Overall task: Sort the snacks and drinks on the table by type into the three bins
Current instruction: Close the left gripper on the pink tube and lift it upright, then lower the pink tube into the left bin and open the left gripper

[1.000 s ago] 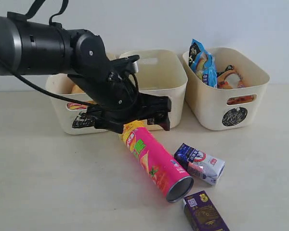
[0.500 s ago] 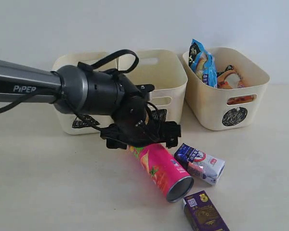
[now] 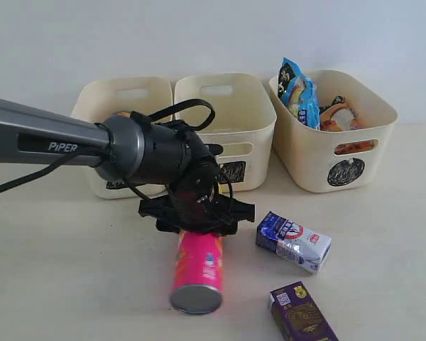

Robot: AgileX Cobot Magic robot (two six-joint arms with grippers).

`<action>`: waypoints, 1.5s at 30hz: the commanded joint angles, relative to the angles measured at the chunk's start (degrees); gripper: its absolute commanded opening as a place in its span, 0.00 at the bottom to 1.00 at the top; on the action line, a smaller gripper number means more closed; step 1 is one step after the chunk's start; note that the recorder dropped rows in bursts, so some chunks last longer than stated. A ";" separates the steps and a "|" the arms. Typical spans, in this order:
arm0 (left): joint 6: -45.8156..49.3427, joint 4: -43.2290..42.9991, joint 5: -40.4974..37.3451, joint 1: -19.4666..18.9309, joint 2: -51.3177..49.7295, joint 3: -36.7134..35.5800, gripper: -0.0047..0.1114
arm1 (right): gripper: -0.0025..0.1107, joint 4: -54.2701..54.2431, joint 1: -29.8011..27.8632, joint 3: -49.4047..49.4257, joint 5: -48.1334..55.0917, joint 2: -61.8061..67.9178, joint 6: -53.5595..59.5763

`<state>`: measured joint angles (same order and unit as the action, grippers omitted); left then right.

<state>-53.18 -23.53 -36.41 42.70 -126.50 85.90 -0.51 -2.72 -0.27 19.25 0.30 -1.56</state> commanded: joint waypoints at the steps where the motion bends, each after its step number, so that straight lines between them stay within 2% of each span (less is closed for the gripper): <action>1: 6.49 1.22 -5.79 0.47 -0.01 -0.08 0.35 | 0.02 0.03 -0.15 0.27 -0.21 -0.30 0.06; 4: 12.29 2.99 -8.70 0.47 -0.01 -0.08 0.08 | 0.02 0.03 -0.15 0.27 -0.21 -0.30 0.06; 12: 23.07 5.63 -11.99 0.47 3.40 -0.08 0.07 | 0.02 0.03 -0.15 0.27 -0.21 -0.30 0.06; 16: 31.88 9.50 -11.87 0.47 8.45 -0.08 0.07 | 0.02 0.03 -0.15 0.27 -0.21 -0.30 0.06; 23: 41.23 9.39 -14.73 -0.53 18.90 -0.08 0.07 | 0.02 0.03 -0.15 0.27 -0.21 -0.30 0.06; 30: 41.26 9.20 -11.02 -6.66 29.91 0.01 0.07 | 0.02 0.03 -0.15 0.27 -0.21 -0.30 0.06; 37: 40.81 9.20 -4.13 -14.48 33.10 0.01 0.07 | 0.02 0.03 -0.15 0.27 -0.21 -0.30 0.06; 45: 38.10 9.38 13.37 -21.69 31.08 0.01 0.07 | 0.02 0.03 -0.15 0.27 -0.21 -0.30 0.06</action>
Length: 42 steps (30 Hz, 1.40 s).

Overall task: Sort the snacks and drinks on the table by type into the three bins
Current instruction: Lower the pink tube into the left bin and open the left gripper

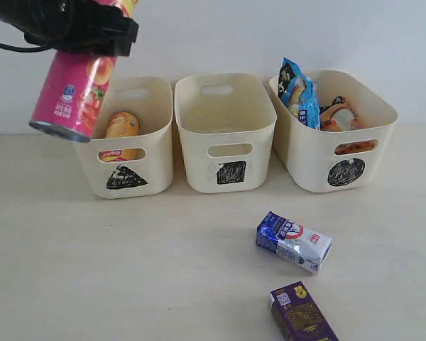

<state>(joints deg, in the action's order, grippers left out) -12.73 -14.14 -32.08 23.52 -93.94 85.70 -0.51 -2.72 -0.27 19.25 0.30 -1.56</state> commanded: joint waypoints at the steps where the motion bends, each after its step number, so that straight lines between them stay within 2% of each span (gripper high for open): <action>1: -3.02 -0.02 11.41 -3.19 -2.22 0.21 0.07 | 0.02 0.03 -0.15 0.27 -0.21 -0.30 0.06; 8: -3.83 0.24 24.52 -7.01 -10.77 1.62 0.07 | 0.02 0.03 -0.15 0.27 -0.21 -0.30 0.06; 15: -6.07 0.24 24.97 -8.24 -20.54 10.14 0.07 | 0.02 0.03 -0.15 0.27 -0.21 -0.30 0.06; 23: -7.38 0.24 23.79 -8.24 -26.53 13.70 0.09 | 0.02 0.03 -0.15 0.27 -0.21 -0.30 0.06; 26: -7.85 0.24 23.53 -8.24 -27.58 13.70 0.20 | 0.02 0.03 -0.15 0.27 -0.21 -0.30 0.06; 30: -8.23 0.24 22.54 -8.24 -27.84 13.70 0.47 | 0.02 0.03 -0.15 0.27 -0.21 -0.30 0.06; 34: -8.23 0.24 21.71 -8.24 -27.84 13.81 0.70 | 0.02 0.03 -0.15 0.27 -0.21 -0.30 0.06; 37: -8.35 0.49 20.63 -8.24 -27.71 13.81 0.77 | 0.02 0.03 -0.15 0.27 -0.21 -0.30 0.06; 42: -9.55 0.49 18.57 -8.24 -27.22 13.92 0.79 | 0.02 0.03 -0.15 0.27 -0.21 -0.30 0.06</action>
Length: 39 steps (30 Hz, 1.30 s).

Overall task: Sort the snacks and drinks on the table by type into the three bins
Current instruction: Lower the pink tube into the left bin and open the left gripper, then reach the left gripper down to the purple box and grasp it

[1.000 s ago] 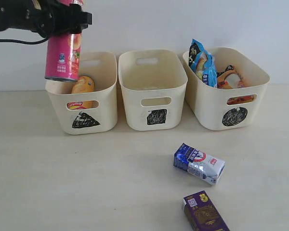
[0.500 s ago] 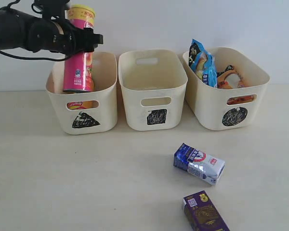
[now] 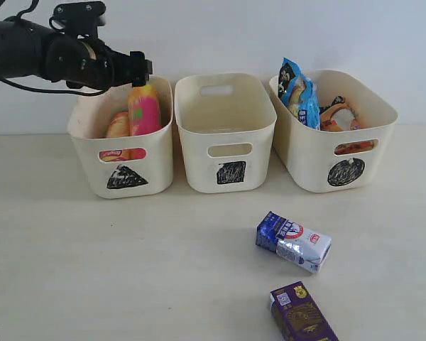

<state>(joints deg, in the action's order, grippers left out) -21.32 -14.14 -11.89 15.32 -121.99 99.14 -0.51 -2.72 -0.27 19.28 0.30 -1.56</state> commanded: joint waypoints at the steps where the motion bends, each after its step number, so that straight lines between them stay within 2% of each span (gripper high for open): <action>1: -0.95 0.49 -2.08 -0.04 1.25 0.48 0.79 | 0.02 0.03 -0.15 0.27 -0.24 -0.30 0.06; 5: -0.29 0.04 -5.23 -0.04 4.00 0.48 0.79 | 0.02 0.03 -0.15 0.27 -0.24 -0.30 0.06; 8: 4.17 0.04 -10.32 -0.04 6.71 0.48 0.78 | 0.02 0.03 -0.15 0.27 -0.24 -0.30 0.06; 10: 8.70 0.04 -15.27 -0.04 8.42 0.48 0.72 | 0.02 0.03 -0.15 0.27 -0.24 -0.30 0.06; 14: 17.52 0.25 -24.08 -0.04 11.12 0.48 0.40 | 0.02 0.03 -0.15 0.27 -0.24 -0.30 0.06; 15: 19.39 0.25 -26.75 -0.04 11.87 0.15 0.26 | 0.02 0.03 -0.15 0.27 -0.24 -0.30 0.06; 17: 21.32 0.51 -29.25 -0.04 13.21 -0.63 0.07 | 0.02 0.03 -0.15 0.27 -0.24 -0.30 0.06; 24: 26.99 6.08 -29.80 0.85 21.60 -8.47 0.07 | 0.02 0.03 -0.15 0.27 -0.24 -0.30 0.06; 28: 27.77 6.19 -29.95 2.67 26.23 -14.30 0.07 | 0.02 0.03 -0.15 0.27 -0.24 -0.30 0.06; 35: 30.47 6.86 -30.07 8.39 31.86 -22.82 0.07 | 0.02 0.03 -0.15 0.27 -0.24 -0.30 0.06; 39: 35.10 14.14 -30.30 11.52 32.63 -24.80 0.07 | 0.02 0.03 -0.15 0.27 -0.24 -0.30 0.06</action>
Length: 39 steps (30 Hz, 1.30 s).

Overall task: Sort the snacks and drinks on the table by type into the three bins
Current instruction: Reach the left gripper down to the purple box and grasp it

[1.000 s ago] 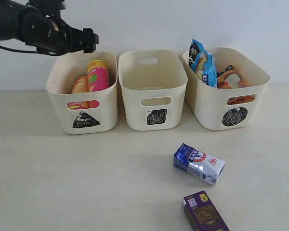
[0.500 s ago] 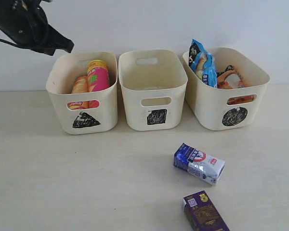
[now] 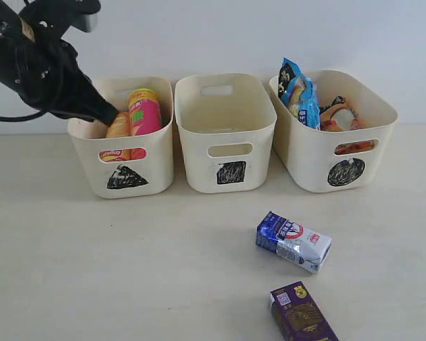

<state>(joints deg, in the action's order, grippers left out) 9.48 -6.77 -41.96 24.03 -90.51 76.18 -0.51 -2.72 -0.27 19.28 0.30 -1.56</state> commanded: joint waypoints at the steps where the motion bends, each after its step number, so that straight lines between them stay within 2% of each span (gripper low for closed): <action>1: 7.64 10.70 -0.34 4.06 1.15 -2.30 0.07 | 0.02 0.03 -0.15 0.27 -0.24 -0.30 0.06; 3: 18.87 18.74 -0.91 7.43 1.15 -2.96 0.07 | 0.02 0.03 -0.15 0.27 -0.24 -0.30 0.06; 6: 27.73 25.75 -1.57 9.91 0.90 -2.96 0.07 | 0.02 0.03 -0.15 0.27 -0.24 -0.30 0.06; 9: 40.15 32.81 -2.63 14.18 -0.54 -2.96 0.07 | 0.02 0.03 -0.15 0.27 -0.24 -0.30 0.06; 11: 40.66 33.32 -2.63 18.27 -3.04 -2.96 0.08 | 0.02 0.03 -0.15 0.27 -0.24 -0.30 0.06; 12: 40.66 32.32 -3.00 20.83 -4.99 -2.96 0.12 | 0.02 0.03 -0.15 0.27 -0.24 -0.30 0.06; 13: 39.95 31.91 -3.00 22.41 -6.41 -2.96 0.17 | 0.02 0.03 -0.15 0.27 -0.24 -0.30 0.06; 15: 37.92 30.38 -3.00 25.52 -9.79 -2.83 0.37 | 0.02 0.03 -0.15 0.27 -0.24 -0.30 0.06; 19: 35.01 29.83 -2.13 30.53 -16.33 -2.83 0.99 | 0.02 0.03 -0.15 0.27 -0.24 -0.30 0.06; 22: 32.28 28.81 3.34 32.43 -18.96 -2.83 0.98 | 0.02 0.03 -0.15 0.27 -0.24 -0.30 0.06; 25: 29.00 29.36 7.25 32.69 -21.22 -2.69 0.98 | 0.02 0.03 -0.15 0.27 -0.24 -0.30 0.06; 30: 23.97 27.78 6.14 32.69 -25.16 2.38 0.98 | 0.02 0.03 -0.15 0.27 -0.24 -0.30 0.06; 32: 20.77 24.28 5.38 32.69 -27.21 5.65 0.98 | 0.02 0.03 -0.15 0.27 -0.24 -0.30 0.06; 35: 15.11 17.96 -0.86 32.69 -30.32 9.73 0.98 | 0.02 0.03 -0.15 0.27 -0.24 -0.30 0.06; 39: 14.54 17.65 -1.04 32.69 -32.41 11.34 0.98 | 0.02 0.03 -0.15 0.27 -0.24 -0.30 0.06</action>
<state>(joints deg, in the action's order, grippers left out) 25.49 11.58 -42.44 56.46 -121.99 86.34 -0.51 -2.72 -0.27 19.28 0.30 -1.56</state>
